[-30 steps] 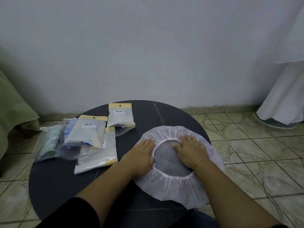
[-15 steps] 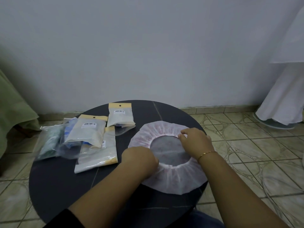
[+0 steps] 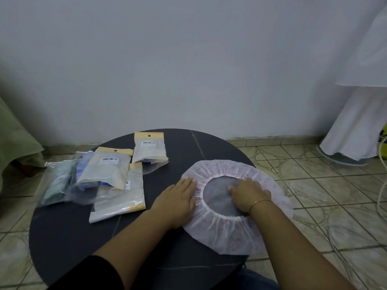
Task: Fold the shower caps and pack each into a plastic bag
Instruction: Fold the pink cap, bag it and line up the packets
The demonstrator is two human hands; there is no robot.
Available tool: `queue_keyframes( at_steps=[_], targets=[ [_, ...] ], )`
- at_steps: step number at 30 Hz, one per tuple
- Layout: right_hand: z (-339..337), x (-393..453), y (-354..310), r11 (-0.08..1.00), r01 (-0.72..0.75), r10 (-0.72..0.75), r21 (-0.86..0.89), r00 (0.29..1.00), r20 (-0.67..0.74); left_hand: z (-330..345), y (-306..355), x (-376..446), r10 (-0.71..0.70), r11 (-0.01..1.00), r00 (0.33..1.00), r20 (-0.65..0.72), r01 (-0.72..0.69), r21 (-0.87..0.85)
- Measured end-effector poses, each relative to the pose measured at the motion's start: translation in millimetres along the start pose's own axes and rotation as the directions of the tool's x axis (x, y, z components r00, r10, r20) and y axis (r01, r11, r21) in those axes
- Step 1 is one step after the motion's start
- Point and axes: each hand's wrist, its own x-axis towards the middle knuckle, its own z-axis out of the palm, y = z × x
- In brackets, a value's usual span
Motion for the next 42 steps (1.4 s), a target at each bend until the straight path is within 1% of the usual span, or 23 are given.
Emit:
queue_keyframes(
  at_steps=[2,4,6,7,8,9,11,13,14,15,16,17,19,21,23,26,29,31,34,36,38,40,42],
  targets=[
    [2.6,1.3,1.0,0.997,0.069,-0.069,0.018,0.998,-0.003,-4.0,-4.3,-0.7,-0.080,0.993,0.992,0.096,0.072,0.091],
    [3.4,-0.3,0.2,0.982,0.173,-0.172,0.072,0.985,-0.017,-12.2,-6.2,-3.4,-0.155,0.971,0.979,0.134,0.125,0.205],
    [1.2,-4.0,-1.7,0.930,0.269,-0.264,0.251,0.963,-0.054,-20.8,-6.2,-8.2,-0.205,0.936,0.969,0.139,0.153,0.316],
    [-1.3,-6.4,-2.4,0.890,0.295,-0.282,0.346,0.955,-0.088,-24.5,-5.4,-11.6,-0.231,0.917,0.963,0.141,0.167,0.362],
    [-4.4,-7.9,-2.6,0.859,0.315,-0.283,0.404,0.949,-0.139,-28.6,-4.3,-15.6,-0.258,0.897,0.956,0.140,0.183,0.401],
    [-7.4,-8.2,-2.0,0.846,0.331,-0.273,0.418,0.942,-0.194,-32.1,-3.2,-19.1,-0.287,0.878,0.949,0.130,0.206,0.432],
    [-9.9,-5.9,0.8,0.858,0.343,-0.251,0.381,0.929,-0.271,-36.6,-0.7,-21.7,-0.326,0.853,0.943,0.065,0.263,0.450],
    [-8.3,-4.5,3.2,0.886,0.335,-0.250,0.322,0.928,-0.278,-32.5,-0.9,-18.6,-0.294,0.884,0.954,-0.063,0.296,0.361],
    [-6.5,-3.8,3.1,0.895,0.339,-0.261,0.289,0.925,-0.276,-27.8,-0.8,-16.1,-0.263,0.919,0.957,-0.123,0.287,0.269],
    [-4.4,-3.4,2.4,0.903,0.348,-0.277,0.251,0.920,-0.278,-21.7,-1.5,-13.4,-0.236,0.952,0.960,-0.151,0.260,0.163],
    [-2.4,-3.0,0.9,0.912,0.359,-0.298,0.197,0.912,-0.282,-15.7,-1.6,-11.5,-0.216,0.972,0.966,-0.141,0.227,0.063],
    [-0.4,-2.1,-0.6,0.922,0.364,-0.317,0.132,0.905,-0.284,-9.6,-1.9,-9.9,-0.201,0.980,0.974,-0.103,0.200,-0.013],
    [6.2,2.4,-1.1,0.945,0.327,-0.314,0.029,0.925,-0.214,1.3,-4.4,-7.3,-0.187,0.979,0.982,-0.013,0.185,-0.087],
    [14.8,7.4,3.3,0.968,0.250,-0.249,-0.001,0.965,-0.086,7.7,-9.9,-5.0,-0.202,0.973,0.979,0.023,0.203,-0.109],
    [20.7,10.4,10.2,0.979,0.204,-0.204,-0.020,0.979,-0.013,9.8,-14.9,-3.4,-0.222,0.968,0.974,0.041,0.225,-0.106],
    [22.5,12.3,14.9,0.982,0.184,-0.184,-0.033,0.983,0.010,8.6,-17.0,-2.9,-0.228,0.968,0.972,0.058,0.232,-0.096],
    [21.4,12.1,15.4,0.980,0.201,-0.201,0.003,0.979,0.012,9.3,-17.8,-3.8,-0.215,0.968,0.976,0.039,0.218,-0.125],
    [17.1,9.6,18.6,0.963,0.249,-0.248,0.099,0.968,-0.026,7.7,-19.3,-6.4,-0.177,0.968,0.984,-0.001,0.174,-0.182],
    [4.9,1.1,29.0,0.891,0.324,-0.283,0.318,0.944,-0.169,-5.8,-22.7,-14.7,-0.102,0.967,0.987,-0.124,0.069,-0.244],
    [-1.6,-5.1,38.3,0.855,0.367,-0.294,0.367,0.925,-0.240,-20.7,-25.7,-23.6,-0.065,0.976,0.968,-0.241,0.012,-0.216],
    [-4.5,-10.2,47.8,0.841,0.395,-0.311,0.370,0.912,-0.268,-33.6,-30.8,-34.5,-0.045,0.986,0.953,-0.301,-0.006,-0.167],
    [-4.8,-15.9,55.8,0.845,0.415,-0.341,0.336,0.904,-0.258,-39.7,-39.7,-44.1,-0.037,0.993,0.963,-0.268,0.006,-0.115],
    [-2.8,-20.4,62.9,0.854,0.425,-0.374,0.299,0.902,-0.214,-39.0,-49.6,-50.7,-0.017,0.999,0.984,-0.175,0.010,-0.040]
  ],
)
